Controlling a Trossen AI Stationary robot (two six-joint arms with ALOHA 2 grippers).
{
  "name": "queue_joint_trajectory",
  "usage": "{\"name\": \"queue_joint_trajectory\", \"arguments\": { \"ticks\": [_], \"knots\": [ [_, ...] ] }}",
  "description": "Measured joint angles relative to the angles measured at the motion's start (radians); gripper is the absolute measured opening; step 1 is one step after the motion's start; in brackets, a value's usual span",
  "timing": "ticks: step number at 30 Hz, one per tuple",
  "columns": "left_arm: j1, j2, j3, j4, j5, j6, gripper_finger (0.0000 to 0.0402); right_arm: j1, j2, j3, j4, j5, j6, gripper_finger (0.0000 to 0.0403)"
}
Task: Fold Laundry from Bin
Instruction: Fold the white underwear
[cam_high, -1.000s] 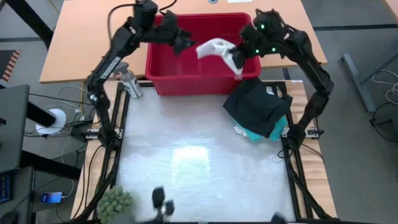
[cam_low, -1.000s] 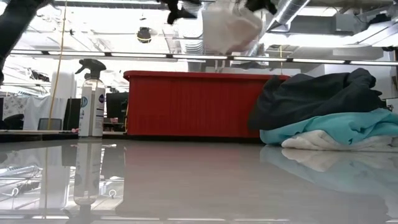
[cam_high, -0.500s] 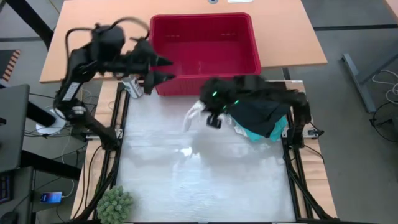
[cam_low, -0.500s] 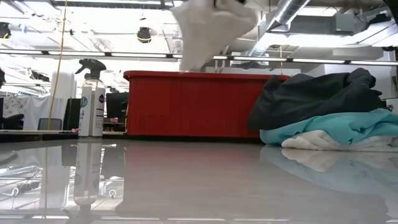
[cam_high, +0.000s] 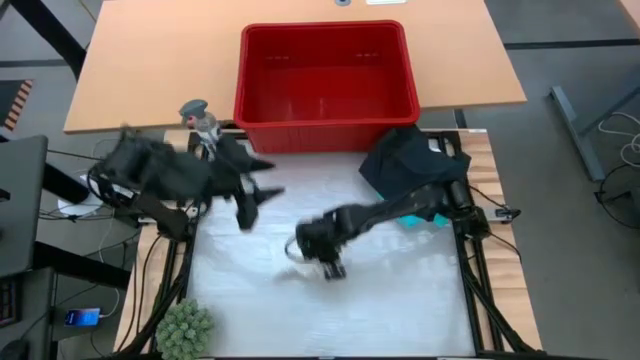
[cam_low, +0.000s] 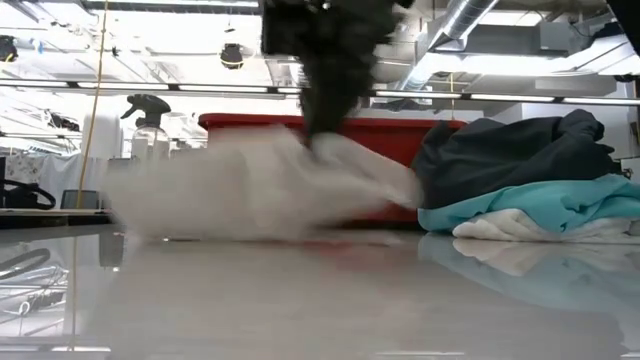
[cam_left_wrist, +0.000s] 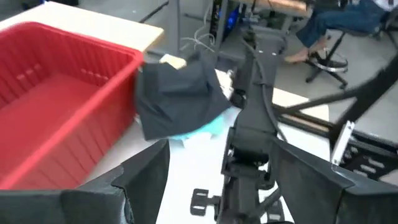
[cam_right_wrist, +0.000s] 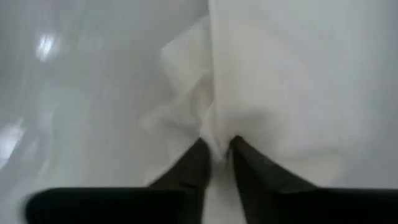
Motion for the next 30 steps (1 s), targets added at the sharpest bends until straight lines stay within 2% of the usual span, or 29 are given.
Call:
{"name": "queue_joint_trajectory", "arguments": {
  "ticks": [5, 9, 13, 16, 19, 23, 25, 27, 30],
  "knots": [
    [-0.127, 0.077, -0.001, -0.013, -0.103, -0.110, 0.0263, 0.057, 0.016, 0.002, -0.130, -0.078, 0.022, 0.0227],
    [-0.193, 0.134, -0.001, -0.089, -0.195, -0.205, 0.0263, 0.083, -0.067, -0.001, -0.272, -0.083, 0.073, 0.0294],
    [-0.239, 0.174, -0.001, -0.233, -0.334, -0.333, 0.0263, 0.113, -0.251, 0.003, -0.420, 0.036, 0.126, 0.0306],
    [-0.240, 0.190, -0.014, -0.306, -0.334, -0.383, 0.0263, 0.143, -0.385, -0.019, -0.463, 0.168, 0.217, 0.0304],
    [-0.237, 0.193, -0.087, -0.311, -0.337, -0.361, 0.0263, 0.218, -0.518, -0.124, -0.352, 0.287, 0.236, 0.0303],
    [-0.219, 0.189, -0.225, -0.272, -0.361, -0.335, 0.0263, 0.322, -0.671, -0.355, -0.157, 0.451, 0.266, 0.0303],
    [-0.212, 0.176, -0.312, -0.200, -0.343, -0.320, 0.0263, 0.355, -0.745, -0.474, -0.072, 0.468, 0.338, 0.0303],
    [-0.205, 0.150, -0.415, -0.054, -0.305, -0.249, 0.0263, 0.381, -0.797, -0.587, 0.019, 0.493, 0.353, 0.0303],
    [-0.182, 0.096, -0.590, 0.270, -0.155, -0.120, 0.0263, 0.393, -0.797, -0.706, 0.188, 0.507, 0.337, 0.0303]
  ]
}}
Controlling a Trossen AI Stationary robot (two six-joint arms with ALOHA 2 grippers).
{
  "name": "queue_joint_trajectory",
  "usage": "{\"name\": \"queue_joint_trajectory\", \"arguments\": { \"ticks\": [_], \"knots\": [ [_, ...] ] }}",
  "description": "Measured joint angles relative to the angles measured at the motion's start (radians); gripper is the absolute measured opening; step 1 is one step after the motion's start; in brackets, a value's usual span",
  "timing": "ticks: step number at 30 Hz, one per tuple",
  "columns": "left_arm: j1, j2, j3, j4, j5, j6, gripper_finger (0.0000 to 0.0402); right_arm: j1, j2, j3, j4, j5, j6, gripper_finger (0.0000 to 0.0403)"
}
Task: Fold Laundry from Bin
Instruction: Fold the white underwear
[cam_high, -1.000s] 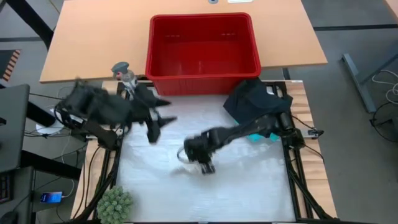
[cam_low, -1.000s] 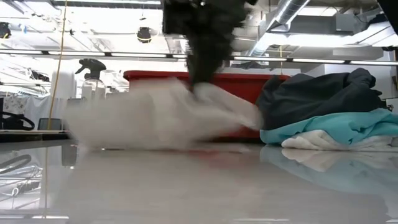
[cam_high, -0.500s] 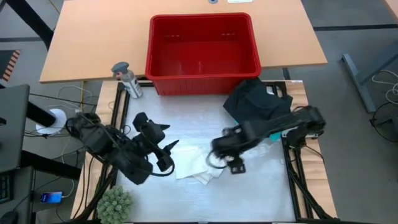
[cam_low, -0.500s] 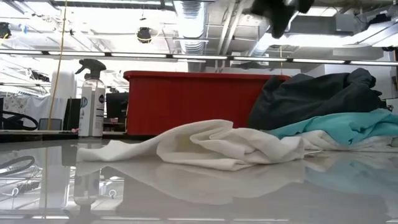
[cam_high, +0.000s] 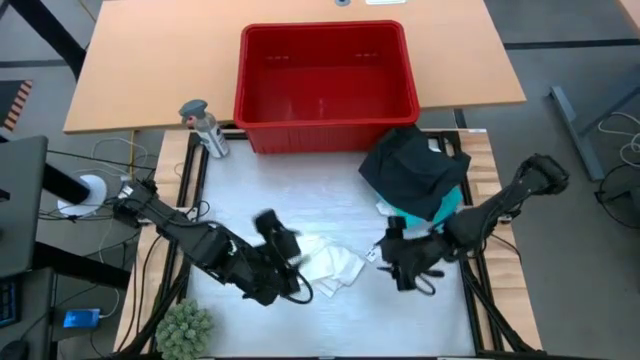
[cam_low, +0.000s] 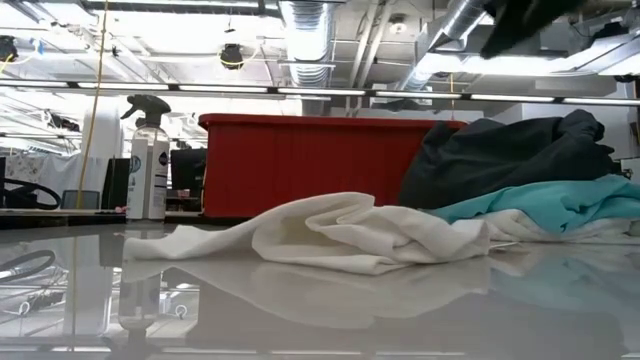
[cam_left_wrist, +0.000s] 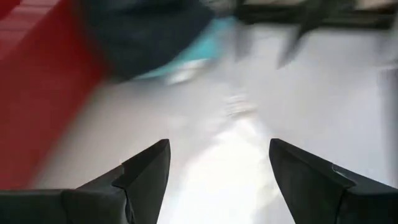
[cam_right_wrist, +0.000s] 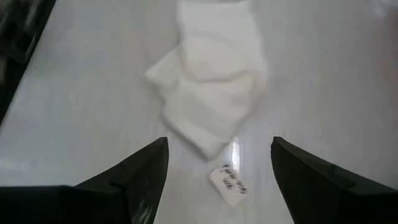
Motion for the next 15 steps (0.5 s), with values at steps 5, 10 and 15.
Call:
{"name": "queue_joint_trajectory", "arguments": {
  "ticks": [5, 10, 15],
  "knots": [
    [0.030, -0.055, -0.266, 0.441, 0.160, 0.098, 0.0263, -0.005, 0.127, -0.047, 0.152, -0.011, -0.125, 0.0303],
    [0.034, -0.060, -0.386, 0.564, 0.168, 0.015, 0.0263, -0.012, 0.292, -0.039, 0.295, -0.037, -0.177, 0.0303],
    [0.025, -0.061, -0.432, 0.609, 0.165, -0.034, 0.0263, -0.019, 0.413, -0.037, 0.396, -0.040, -0.204, 0.0303]
  ]
}}
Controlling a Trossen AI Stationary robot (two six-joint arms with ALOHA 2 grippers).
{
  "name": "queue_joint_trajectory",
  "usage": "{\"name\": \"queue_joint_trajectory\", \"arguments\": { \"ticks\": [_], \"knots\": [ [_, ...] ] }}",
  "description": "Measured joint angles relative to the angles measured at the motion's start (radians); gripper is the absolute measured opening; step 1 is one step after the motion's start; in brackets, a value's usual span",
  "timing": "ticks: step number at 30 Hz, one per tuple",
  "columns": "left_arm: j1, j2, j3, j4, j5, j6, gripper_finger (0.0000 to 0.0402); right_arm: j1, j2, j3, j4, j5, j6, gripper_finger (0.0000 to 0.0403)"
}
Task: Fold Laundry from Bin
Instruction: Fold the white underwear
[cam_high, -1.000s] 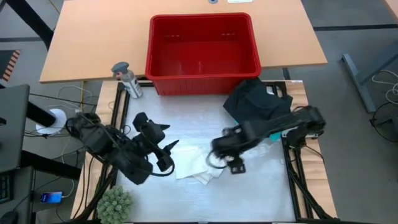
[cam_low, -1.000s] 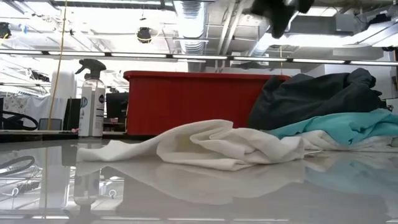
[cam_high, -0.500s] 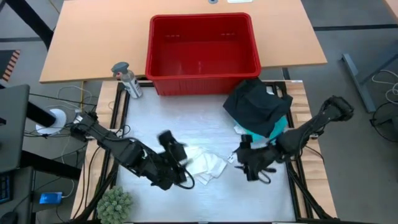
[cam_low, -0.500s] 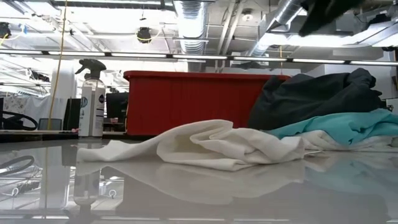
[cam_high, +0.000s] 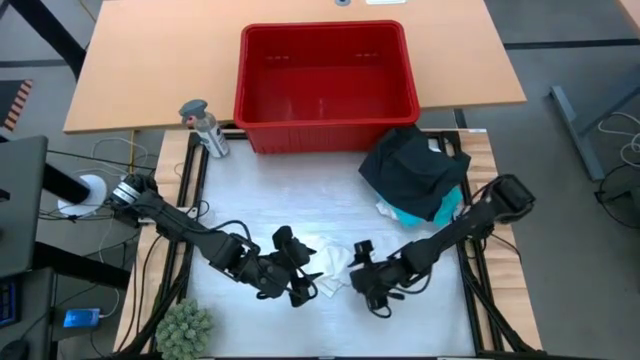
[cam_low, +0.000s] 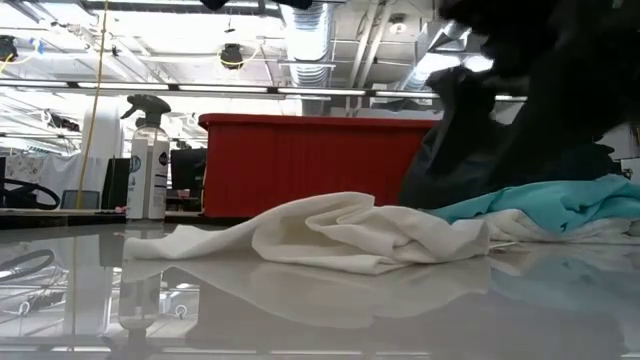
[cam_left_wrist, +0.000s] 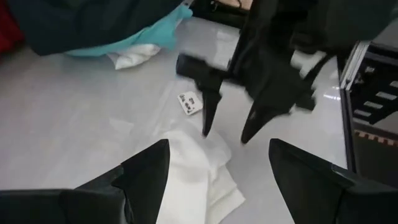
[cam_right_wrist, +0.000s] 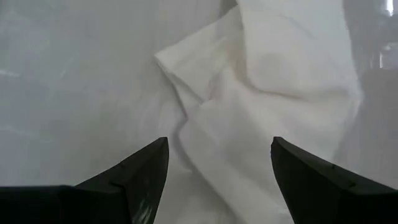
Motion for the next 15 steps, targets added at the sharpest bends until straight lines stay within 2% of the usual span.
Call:
{"name": "queue_joint_trajectory", "arguments": {
  "ticks": [8, 15],
  "knots": [
    [-0.021, -0.001, -0.010, 0.023, -0.034, -0.040, 0.0263, -0.005, 0.128, 0.004, 0.063, -0.008, -0.011, 0.0293],
    [-0.032, 0.000, -0.010, 0.022, -0.041, -0.063, 0.0263, -0.015, 0.140, 0.031, 0.050, 0.029, 0.010, 0.0250]
  ]
}}
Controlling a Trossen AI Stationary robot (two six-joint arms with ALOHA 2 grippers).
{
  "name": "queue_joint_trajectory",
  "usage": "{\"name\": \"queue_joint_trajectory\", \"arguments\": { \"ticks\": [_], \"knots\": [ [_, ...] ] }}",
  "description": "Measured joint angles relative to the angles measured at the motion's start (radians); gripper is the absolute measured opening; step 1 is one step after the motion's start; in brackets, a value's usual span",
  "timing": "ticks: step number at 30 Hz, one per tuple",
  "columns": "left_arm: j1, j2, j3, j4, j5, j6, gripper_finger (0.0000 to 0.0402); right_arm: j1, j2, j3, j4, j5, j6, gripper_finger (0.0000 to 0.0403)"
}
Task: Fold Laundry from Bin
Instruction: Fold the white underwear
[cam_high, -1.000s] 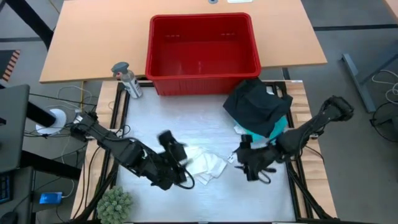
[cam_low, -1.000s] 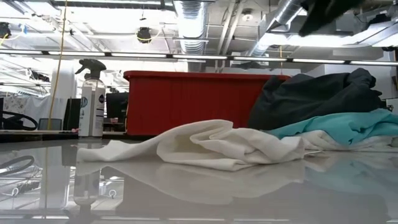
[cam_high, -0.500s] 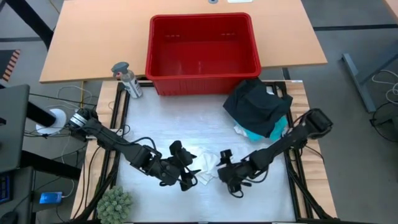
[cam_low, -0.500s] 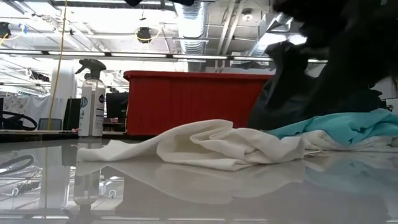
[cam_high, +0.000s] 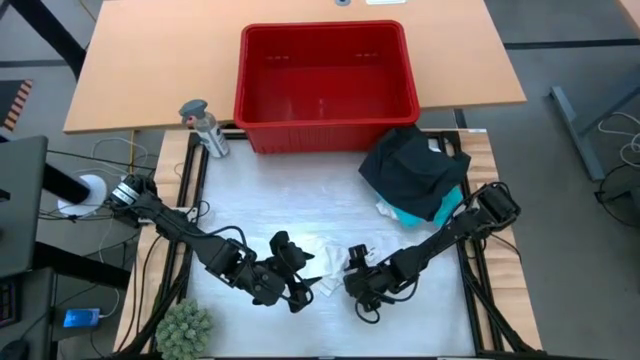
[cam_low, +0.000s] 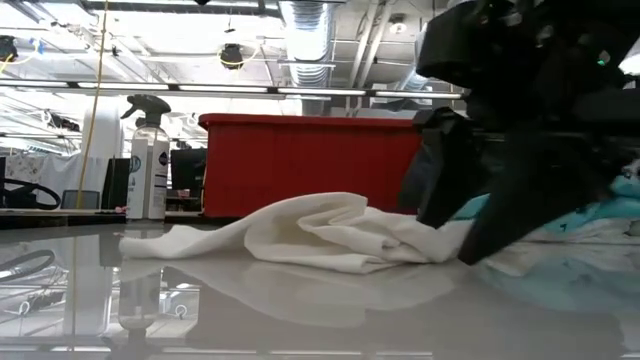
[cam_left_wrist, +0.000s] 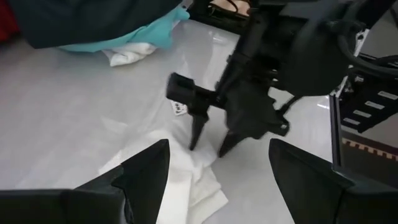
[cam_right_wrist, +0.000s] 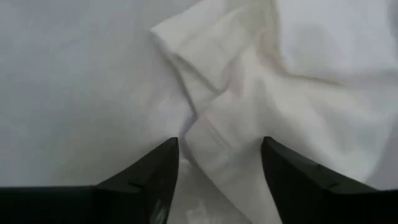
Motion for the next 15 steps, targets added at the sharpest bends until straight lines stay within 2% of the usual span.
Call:
{"name": "queue_joint_trajectory", "arguments": {
  "ticks": [6, 12, 15],
  "knots": [
    [-0.001, 0.000, 0.000, 0.008, -0.004, -0.005, 0.0263, -0.030, 0.000, 0.004, -0.015, 0.025, 0.051, 0.0163],
    [-0.010, 0.000, 0.000, 0.011, -0.002, -0.017, 0.0263, -0.046, -0.009, 0.019, -0.061, 0.010, 0.089, 0.0034],
    [-0.016, -0.005, 0.000, 0.014, -0.002, -0.026, 0.0263, -0.044, -0.038, 0.078, -0.155, 0.002, 0.114, 0.0024]
  ]
}}
